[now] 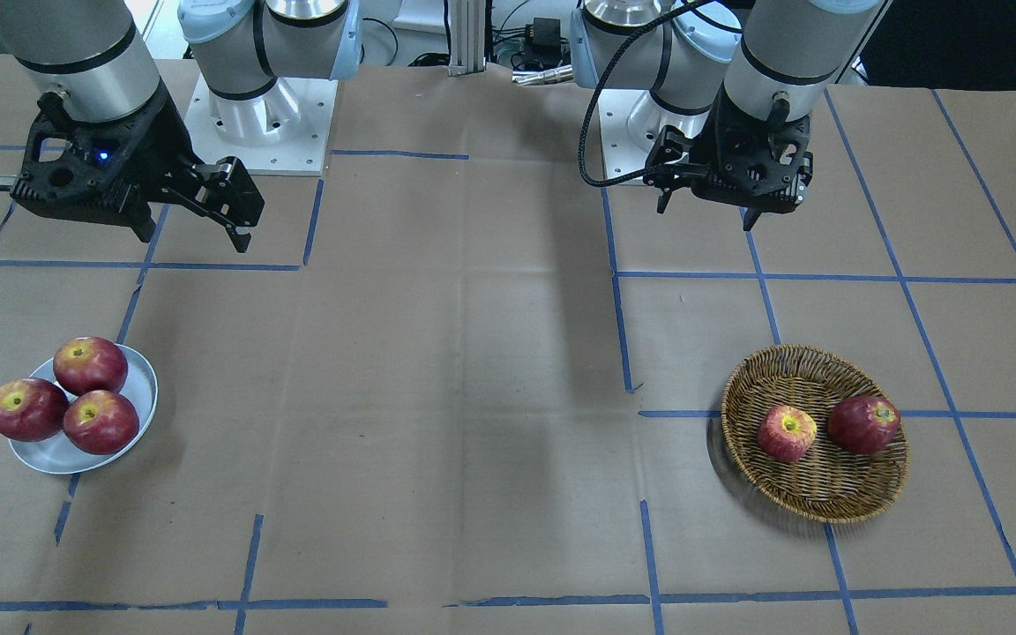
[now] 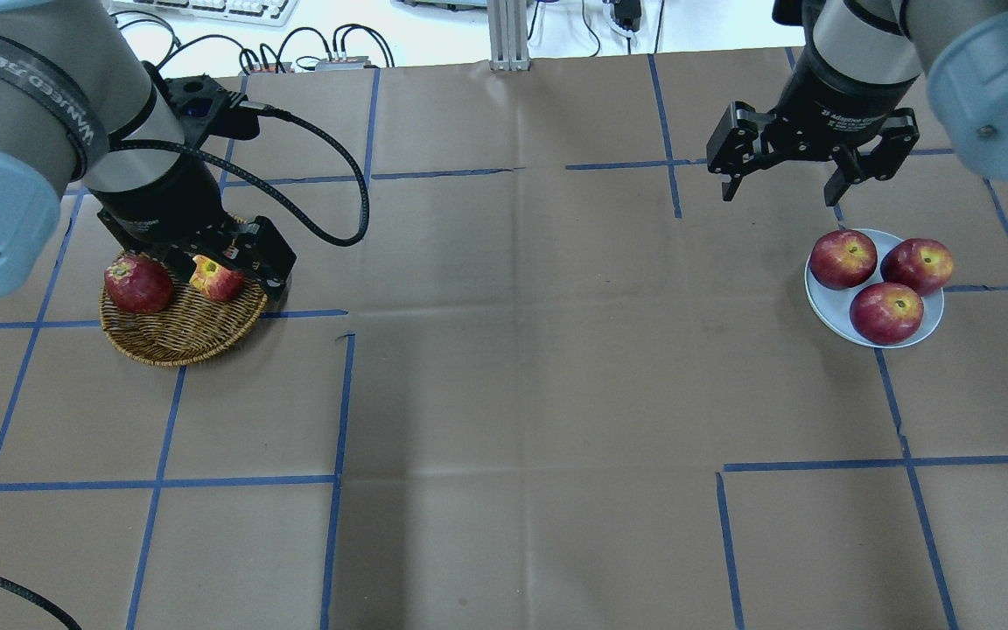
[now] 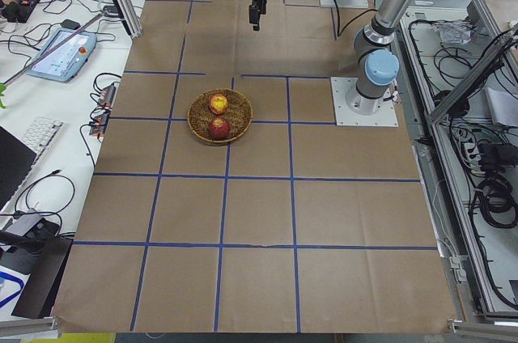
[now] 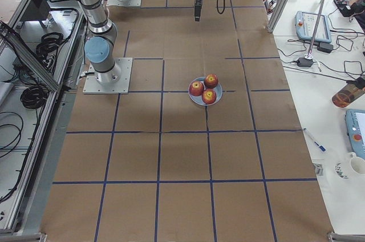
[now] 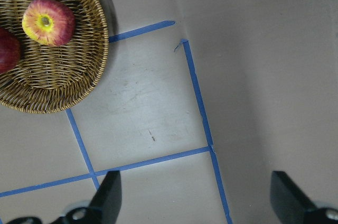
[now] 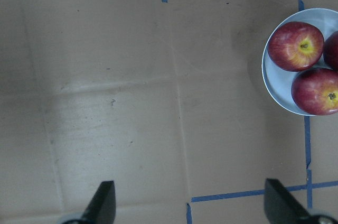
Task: Transfer apple from basket to plate
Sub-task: 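Lower the left gripper over the yellow-red apple in the wicker basket, then close the left gripper on the yellow-red apple and lift it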
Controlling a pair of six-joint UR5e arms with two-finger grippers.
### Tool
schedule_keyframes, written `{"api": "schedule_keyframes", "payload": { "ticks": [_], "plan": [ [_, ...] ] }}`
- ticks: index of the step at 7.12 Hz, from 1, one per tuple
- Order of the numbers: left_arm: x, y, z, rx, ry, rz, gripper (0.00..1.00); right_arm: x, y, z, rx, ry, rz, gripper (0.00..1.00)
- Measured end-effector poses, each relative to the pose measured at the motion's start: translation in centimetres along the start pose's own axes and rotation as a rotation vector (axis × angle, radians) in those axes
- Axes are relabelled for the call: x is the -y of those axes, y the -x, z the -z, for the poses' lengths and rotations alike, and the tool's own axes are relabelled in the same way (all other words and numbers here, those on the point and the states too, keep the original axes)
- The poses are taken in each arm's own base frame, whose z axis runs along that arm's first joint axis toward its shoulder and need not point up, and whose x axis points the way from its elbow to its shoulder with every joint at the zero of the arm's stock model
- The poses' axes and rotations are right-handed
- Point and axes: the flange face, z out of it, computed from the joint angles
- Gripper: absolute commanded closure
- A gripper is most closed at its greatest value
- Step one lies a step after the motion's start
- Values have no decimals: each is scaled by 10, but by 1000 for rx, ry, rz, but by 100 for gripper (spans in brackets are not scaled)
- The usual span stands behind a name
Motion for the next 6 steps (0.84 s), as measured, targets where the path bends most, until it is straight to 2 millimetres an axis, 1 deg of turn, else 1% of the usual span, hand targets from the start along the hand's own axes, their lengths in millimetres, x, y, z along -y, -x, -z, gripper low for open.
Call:
{"api": "schedule_keyframes", "payload": {
  "ticks": [2, 3, 4, 5, 6],
  "plan": [
    [0, 2, -4, -3, 8, -37, 1, 0, 0, 0, 0, 0, 1, 0],
    [4, 9, -10, -6, 11, -109, 1, 0, 0, 0, 0, 0, 1, 0],
    [16, 29, -24, -7, 0, -144, 1, 0, 0, 0, -1, 0, 2, 0],
    [33, 58, -49, -6, -19, -173, 1, 0, 0, 0, -1, 0, 3, 0],
    [47, 91, -83, 2, -37, -240, 1, 0, 0, 0, -1, 0, 4, 0]
  ]
}}
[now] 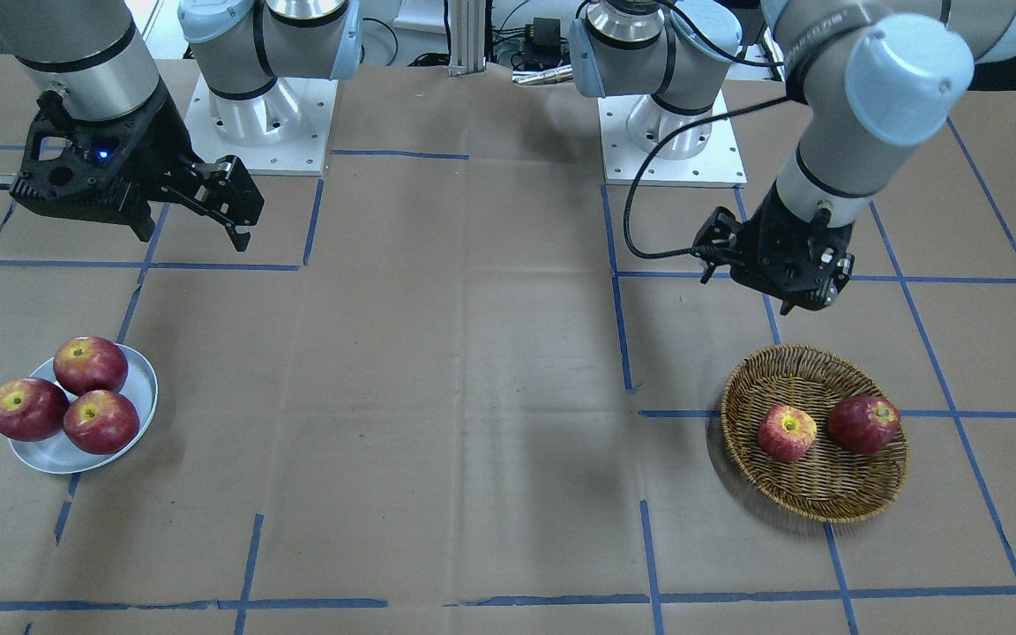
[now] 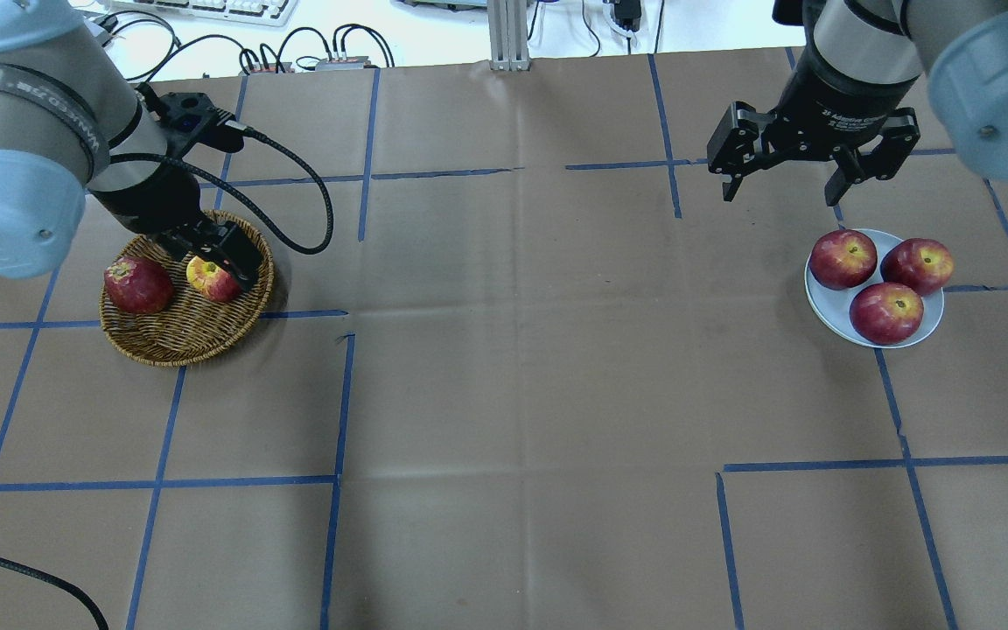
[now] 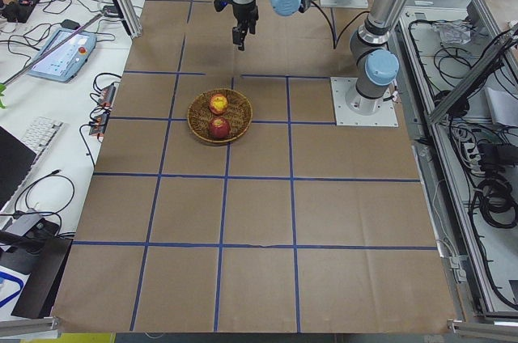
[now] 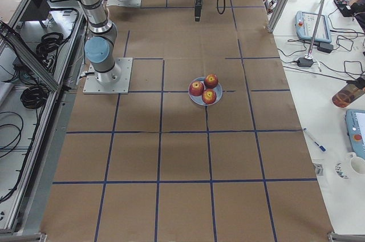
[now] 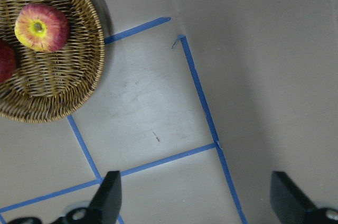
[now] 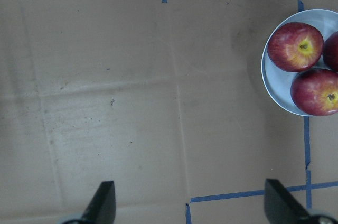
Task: Transfer apple from basket to plate
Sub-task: 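Close the left gripper on the yellow-red apple and lift it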
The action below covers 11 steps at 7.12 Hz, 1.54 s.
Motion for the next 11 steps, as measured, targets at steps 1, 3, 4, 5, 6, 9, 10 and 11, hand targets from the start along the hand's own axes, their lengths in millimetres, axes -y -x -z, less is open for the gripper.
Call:
{"api": "schedule_keyframes", "payload": {
  "ticks": [1, 3, 4, 5, 6, 9, 10, 11],
  "plan": [
    [1, 32, -31, 8, -11, -54, 1, 0, 0, 0, 0, 0, 1, 0],
    [14, 78, -81, 31, -28, -132, 1, 0, 0, 0, 0, 0, 1, 0],
    [22, 92, -106, 40, -34, -158, 1, 0, 0, 0, 0, 0, 1, 0],
    [26, 99, -125, 34, -28, -172, 1, 0, 0, 0, 0, 0, 1, 0],
    [28, 103, -135, 30, -23, -180, 2, 0, 0, 0, 1, 1, 0, 0],
    [30, 107, -150, 22, -14, -188, 2, 0, 0, 0, 1, 1, 1, 0],
    [32, 109, -158, 14, -6, -188, 2, 0, 0, 0, 1, 1, 1, 0],
    [34, 111, -165, 8, -1, -187, 4, 0, 0, 0, 0, 1, 0, 0]
  ]
}}
